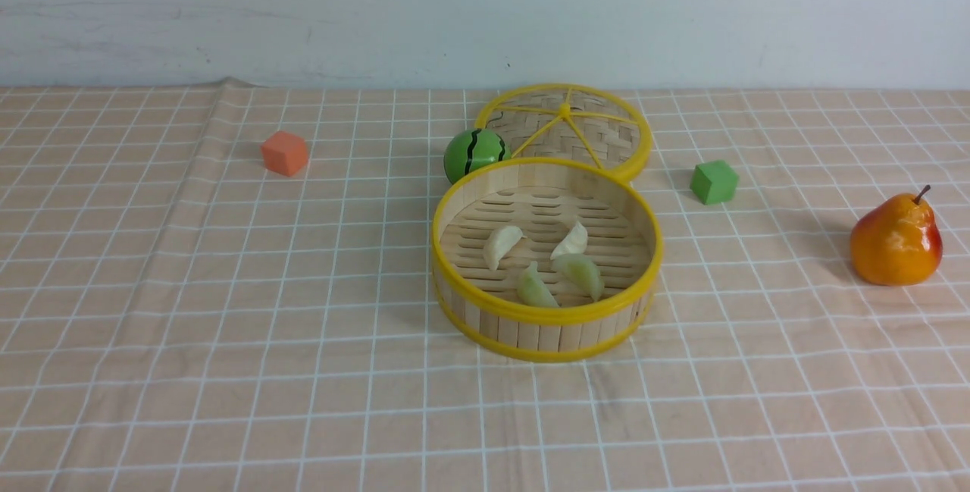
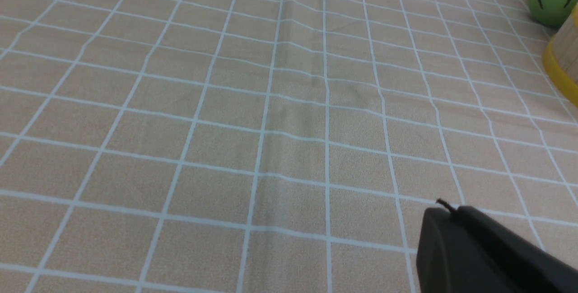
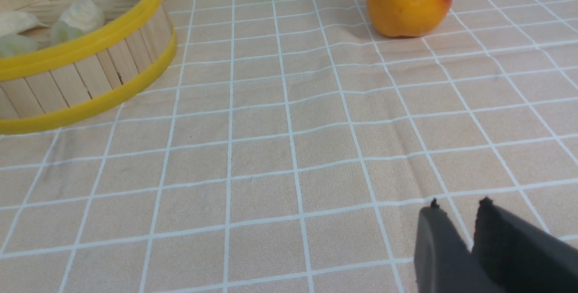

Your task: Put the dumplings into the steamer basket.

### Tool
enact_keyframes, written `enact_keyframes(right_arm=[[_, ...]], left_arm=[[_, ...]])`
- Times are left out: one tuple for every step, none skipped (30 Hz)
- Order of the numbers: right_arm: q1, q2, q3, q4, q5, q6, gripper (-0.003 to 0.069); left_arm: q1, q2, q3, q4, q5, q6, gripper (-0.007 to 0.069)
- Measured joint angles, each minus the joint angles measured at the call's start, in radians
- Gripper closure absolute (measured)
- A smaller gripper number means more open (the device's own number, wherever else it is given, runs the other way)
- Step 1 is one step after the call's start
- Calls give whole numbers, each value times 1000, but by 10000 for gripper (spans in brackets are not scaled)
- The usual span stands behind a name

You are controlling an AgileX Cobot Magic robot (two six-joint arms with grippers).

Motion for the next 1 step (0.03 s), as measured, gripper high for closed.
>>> enact_keyframes(right_arm=[[0,0,0,0,0,0,527]], left_arm=[[0,0,0,0,0,0,631]])
